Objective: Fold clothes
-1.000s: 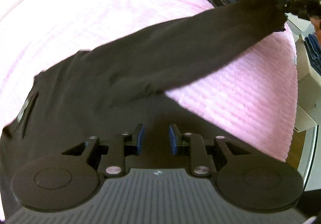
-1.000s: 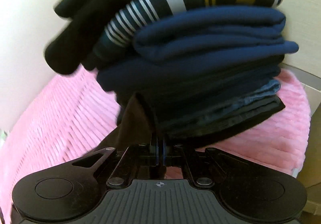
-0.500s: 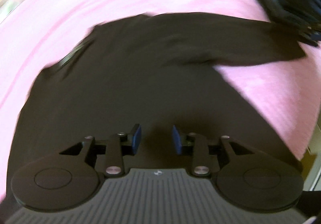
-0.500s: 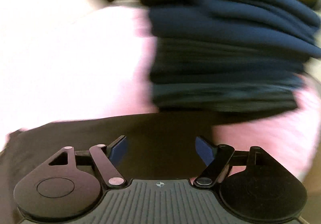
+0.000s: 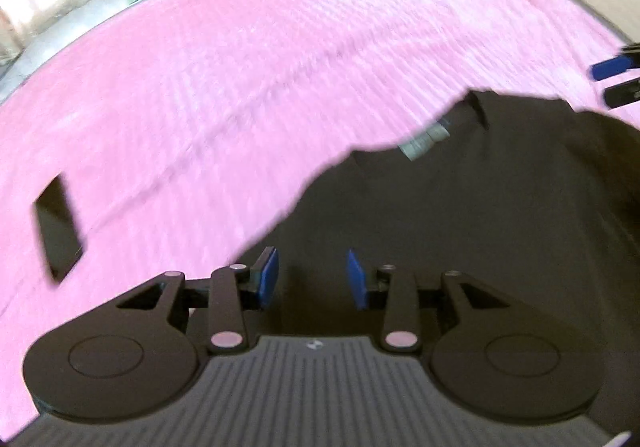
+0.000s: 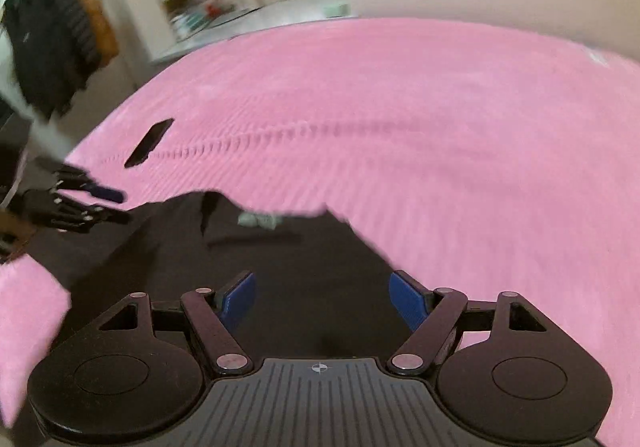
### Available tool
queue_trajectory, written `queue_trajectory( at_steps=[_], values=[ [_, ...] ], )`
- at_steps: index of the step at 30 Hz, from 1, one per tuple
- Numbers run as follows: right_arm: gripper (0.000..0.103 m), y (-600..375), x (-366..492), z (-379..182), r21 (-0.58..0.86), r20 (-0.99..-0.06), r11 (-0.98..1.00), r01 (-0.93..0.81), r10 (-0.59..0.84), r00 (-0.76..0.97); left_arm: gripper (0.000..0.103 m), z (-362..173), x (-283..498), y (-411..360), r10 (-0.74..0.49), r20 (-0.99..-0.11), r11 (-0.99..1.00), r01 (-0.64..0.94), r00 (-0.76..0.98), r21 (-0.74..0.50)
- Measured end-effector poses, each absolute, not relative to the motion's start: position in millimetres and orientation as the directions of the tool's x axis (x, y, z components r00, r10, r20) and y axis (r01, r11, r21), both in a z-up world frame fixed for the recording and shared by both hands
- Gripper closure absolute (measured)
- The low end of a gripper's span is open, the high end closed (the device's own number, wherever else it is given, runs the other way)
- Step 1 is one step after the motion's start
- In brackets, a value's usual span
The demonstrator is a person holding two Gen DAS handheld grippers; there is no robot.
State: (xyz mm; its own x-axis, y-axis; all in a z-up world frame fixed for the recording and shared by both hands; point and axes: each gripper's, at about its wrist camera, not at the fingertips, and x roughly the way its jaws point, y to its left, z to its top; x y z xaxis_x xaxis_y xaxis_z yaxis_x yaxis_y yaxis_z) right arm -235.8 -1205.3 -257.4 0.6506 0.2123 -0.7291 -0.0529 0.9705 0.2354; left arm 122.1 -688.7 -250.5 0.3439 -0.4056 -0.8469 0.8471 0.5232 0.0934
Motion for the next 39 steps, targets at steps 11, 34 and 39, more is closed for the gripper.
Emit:
queue_trajectory(
  at_steps=[11, 34, 39],
  values=[
    [0.096, -1197.4, -149.6, -328.0, 0.099, -0.831, 0.992, -0.081, 0.128, 0.541, 0.103, -291.4, 178.0, -708.3, -0.508, -0.824, 0.48, 0.877, 0.253, -0.027],
    [0.038, -1093.0, -450.7, -357.2, 0.365, -0.824, 0.907, 0.208, 0.211, 0.526, 0.094, -295.2, 0.5, -583.5, -0.292, -0.917, 0.625, 0.78, 0.271, 0.031],
    [0.037, -1094.9, -505.9, -347.9, 0.342, -0.89, 0.902, 0.262, 0.222, 0.399, 0.092, -285.2, -73.5, -525.0, -0.149, -0.965, 0.677, 0.733, 0.216, 0.06]
  ],
)
